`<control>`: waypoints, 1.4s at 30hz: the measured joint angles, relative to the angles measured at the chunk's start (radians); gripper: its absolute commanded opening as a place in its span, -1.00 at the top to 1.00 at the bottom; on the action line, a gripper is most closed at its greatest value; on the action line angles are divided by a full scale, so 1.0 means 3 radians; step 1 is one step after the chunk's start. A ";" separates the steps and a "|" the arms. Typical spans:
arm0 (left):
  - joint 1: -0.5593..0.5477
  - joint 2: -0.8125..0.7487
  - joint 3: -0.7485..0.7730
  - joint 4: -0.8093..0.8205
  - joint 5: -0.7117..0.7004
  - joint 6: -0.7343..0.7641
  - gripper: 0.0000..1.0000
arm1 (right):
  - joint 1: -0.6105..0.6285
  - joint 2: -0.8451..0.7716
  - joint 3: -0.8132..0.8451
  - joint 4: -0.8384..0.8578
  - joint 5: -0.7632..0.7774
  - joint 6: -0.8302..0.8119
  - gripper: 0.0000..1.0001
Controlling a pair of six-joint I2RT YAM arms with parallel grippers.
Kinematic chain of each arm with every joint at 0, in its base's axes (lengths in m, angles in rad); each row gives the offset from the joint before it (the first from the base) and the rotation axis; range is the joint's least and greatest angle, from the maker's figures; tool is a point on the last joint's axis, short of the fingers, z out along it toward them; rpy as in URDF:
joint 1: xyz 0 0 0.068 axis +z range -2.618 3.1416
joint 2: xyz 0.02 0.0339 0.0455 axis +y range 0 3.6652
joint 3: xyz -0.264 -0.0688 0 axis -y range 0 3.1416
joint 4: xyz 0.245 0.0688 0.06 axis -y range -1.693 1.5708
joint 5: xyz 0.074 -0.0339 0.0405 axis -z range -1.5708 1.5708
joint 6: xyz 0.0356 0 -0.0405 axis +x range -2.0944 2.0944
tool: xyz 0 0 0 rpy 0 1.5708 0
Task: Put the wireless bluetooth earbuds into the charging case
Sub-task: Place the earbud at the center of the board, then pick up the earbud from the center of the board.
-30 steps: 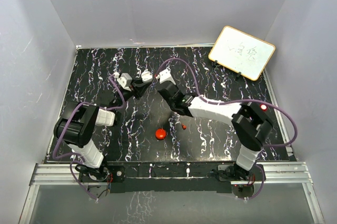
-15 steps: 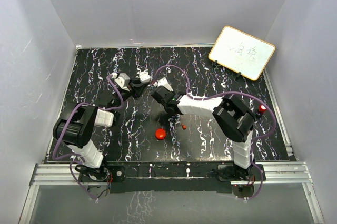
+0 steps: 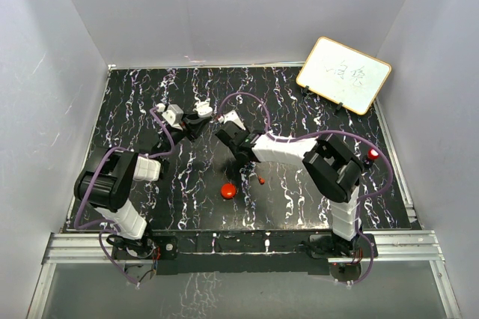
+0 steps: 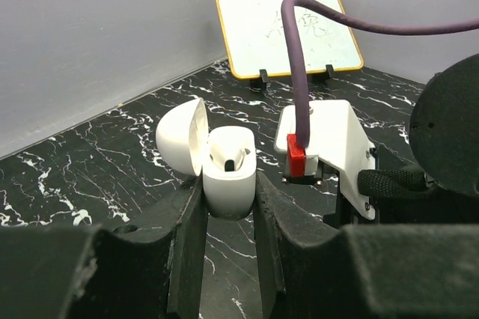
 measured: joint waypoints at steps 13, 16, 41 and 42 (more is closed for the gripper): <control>0.0017 -0.0019 -0.0008 0.0001 0.0001 -0.0015 1.00 | -0.0395 -0.0514 -0.0299 0.0317 -0.0584 0.0037 0.36; 0.0020 -0.0019 -0.0008 0.0001 0.0001 -0.0036 1.00 | -0.0474 -0.0544 -0.0347 0.0403 -0.0670 -0.0061 0.40; 0.0023 -0.0019 -0.0008 0.0001 0.0017 -0.0098 1.00 | -0.0481 -0.0390 -0.0441 0.0488 -0.1230 -0.0693 0.46; 0.0023 -0.0019 -0.0008 0.0001 0.0017 -0.0098 1.00 | -0.0481 -0.0371 -0.0441 0.0487 -0.1231 -0.0706 0.46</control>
